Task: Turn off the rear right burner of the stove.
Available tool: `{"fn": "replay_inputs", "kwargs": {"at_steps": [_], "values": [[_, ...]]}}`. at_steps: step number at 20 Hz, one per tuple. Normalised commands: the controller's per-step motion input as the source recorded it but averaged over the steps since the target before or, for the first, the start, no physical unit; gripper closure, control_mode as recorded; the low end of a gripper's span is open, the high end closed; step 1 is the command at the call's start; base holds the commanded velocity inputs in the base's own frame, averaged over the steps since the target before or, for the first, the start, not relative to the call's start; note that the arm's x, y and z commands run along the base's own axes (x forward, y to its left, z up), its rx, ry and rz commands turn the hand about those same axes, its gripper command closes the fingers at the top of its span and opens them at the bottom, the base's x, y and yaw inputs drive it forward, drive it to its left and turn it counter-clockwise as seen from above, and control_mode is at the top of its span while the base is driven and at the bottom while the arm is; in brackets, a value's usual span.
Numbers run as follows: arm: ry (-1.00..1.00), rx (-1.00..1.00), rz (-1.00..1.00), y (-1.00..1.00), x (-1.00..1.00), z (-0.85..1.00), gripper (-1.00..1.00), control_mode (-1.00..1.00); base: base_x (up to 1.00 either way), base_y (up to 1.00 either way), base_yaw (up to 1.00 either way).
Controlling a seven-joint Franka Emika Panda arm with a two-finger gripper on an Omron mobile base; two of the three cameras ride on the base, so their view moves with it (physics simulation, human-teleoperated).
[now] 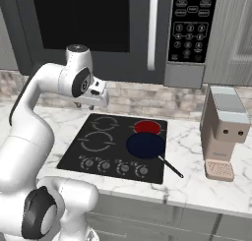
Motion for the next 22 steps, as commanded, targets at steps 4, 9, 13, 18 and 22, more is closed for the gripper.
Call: {"fn": "replay_inputs", "kwargs": {"at_steps": [4,9,13,18,22], "values": [[0.0,0.0,0.0,0.0,-0.17,-0.03,-1.0,-1.0,0.0,0.0,0.0],[-0.03,-0.01,0.06,-0.03,-0.47,-0.18,-1.0,-1.0,0.0,0.0,0.0],[-0.01,-0.05,0.19,-0.12,-0.59,-0.23,-1.0,-1.0,0.0,0.0,0.0],[0.0,-0.04,0.35,-0.39,-0.28,-0.21,-1.0,-1.0,0.0,0.0,0.0],[0.02,-0.06,0.43,-0.42,-0.03,-0.23,-1.0,-1.0,0.0,0.0,0.0]]}}
